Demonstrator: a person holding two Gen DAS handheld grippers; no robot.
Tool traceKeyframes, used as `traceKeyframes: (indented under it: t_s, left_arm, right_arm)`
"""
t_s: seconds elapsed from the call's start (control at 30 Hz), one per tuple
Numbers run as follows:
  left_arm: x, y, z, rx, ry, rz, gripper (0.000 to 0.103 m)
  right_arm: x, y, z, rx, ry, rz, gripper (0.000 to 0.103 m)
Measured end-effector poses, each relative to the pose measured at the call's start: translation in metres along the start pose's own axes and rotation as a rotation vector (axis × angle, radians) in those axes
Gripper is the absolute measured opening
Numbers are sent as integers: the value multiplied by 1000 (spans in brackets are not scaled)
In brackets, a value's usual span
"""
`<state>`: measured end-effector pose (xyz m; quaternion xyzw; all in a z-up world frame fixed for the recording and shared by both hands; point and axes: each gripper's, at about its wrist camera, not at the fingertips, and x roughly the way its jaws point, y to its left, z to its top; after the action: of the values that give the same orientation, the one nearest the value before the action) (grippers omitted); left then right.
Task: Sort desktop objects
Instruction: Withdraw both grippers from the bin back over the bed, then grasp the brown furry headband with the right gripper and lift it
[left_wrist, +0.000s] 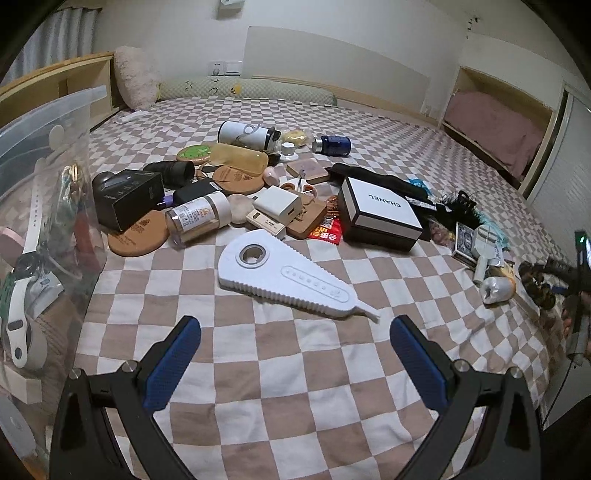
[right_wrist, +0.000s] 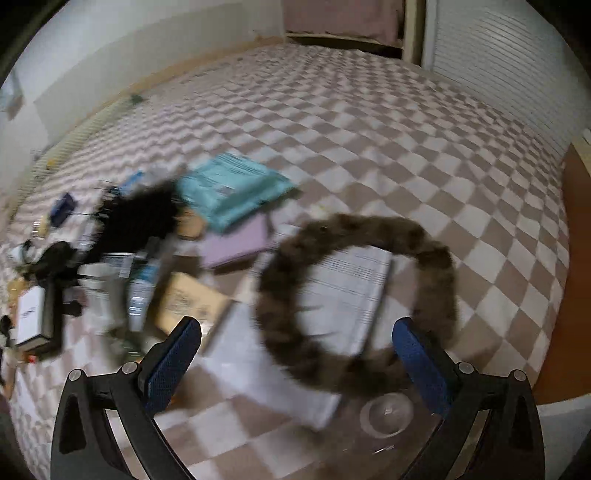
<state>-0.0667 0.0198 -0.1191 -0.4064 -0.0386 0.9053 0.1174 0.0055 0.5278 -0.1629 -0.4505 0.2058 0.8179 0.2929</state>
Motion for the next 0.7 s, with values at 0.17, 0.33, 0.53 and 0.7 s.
traceKeyframes:
  t_s: [0.17, 0.33, 0.53, 0.7]
  left_arm:
    - [-1, 1, 1, -18, -4, -13, 103]
    - [-6, -4, 1, 10, -20, -12, 103]
    - [-9, -13, 1, 58, -27, -14, 103]
    - [-9, -16, -1, 86, -24, -5, 103]
  right_arm:
    - [18, 2, -8, -46, 43, -33, 92]
    - [22, 25, -20, -188, 26, -70, 67]
    - [14, 53, -33, -241, 60, 64, 28]
    - [7, 78, -45, -268, 107, 203, 18]
